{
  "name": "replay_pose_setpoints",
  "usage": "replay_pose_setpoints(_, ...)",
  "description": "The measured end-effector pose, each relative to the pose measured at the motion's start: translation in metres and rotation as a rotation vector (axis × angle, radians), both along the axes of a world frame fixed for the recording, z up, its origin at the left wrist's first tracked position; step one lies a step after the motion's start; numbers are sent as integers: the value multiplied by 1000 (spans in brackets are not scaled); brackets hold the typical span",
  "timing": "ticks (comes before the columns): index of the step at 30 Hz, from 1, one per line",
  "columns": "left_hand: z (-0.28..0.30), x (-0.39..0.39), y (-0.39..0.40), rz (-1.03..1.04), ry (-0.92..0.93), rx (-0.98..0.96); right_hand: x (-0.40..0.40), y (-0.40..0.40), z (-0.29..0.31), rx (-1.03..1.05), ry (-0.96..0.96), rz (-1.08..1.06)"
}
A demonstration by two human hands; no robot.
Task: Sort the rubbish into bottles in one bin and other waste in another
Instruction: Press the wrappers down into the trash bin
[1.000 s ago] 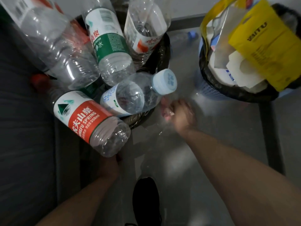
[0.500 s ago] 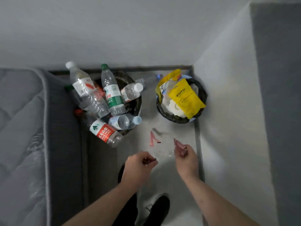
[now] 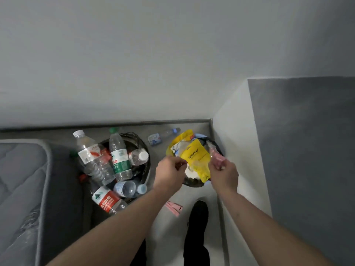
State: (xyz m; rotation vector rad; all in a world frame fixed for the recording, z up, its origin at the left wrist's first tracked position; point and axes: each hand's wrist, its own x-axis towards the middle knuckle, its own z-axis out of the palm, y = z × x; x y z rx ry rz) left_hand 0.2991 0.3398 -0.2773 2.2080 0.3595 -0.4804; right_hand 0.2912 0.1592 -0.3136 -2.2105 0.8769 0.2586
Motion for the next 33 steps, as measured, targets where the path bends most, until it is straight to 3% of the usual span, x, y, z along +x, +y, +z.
replay_pose_setpoints(5,-61,30,-32,-65,-64,93,33,0,-52,-327,-24,272)
replay_pose_setpoints(8,-102,35,-39,-331,15,225,35,-4,-97,-502,20,471)
replay_pose_setpoints(12,-143,36,-38,-555,107,250,31,-1,-152,-278,160,530)
replay_pose_setpoints(17,-190,37,-36,-887,256,469,28,2,-190,-318,309,781)
replay_pose_setpoints(25,-227,47,-42,-983,332,515,46,5,-218,-319,519,822)
replay_pose_setpoints(30,-191,32,-36,-814,205,404,31,7,-185,-292,138,630)
replay_pose_setpoints(33,-164,15,-28,-744,145,346,13,4,-147,-184,44,509)
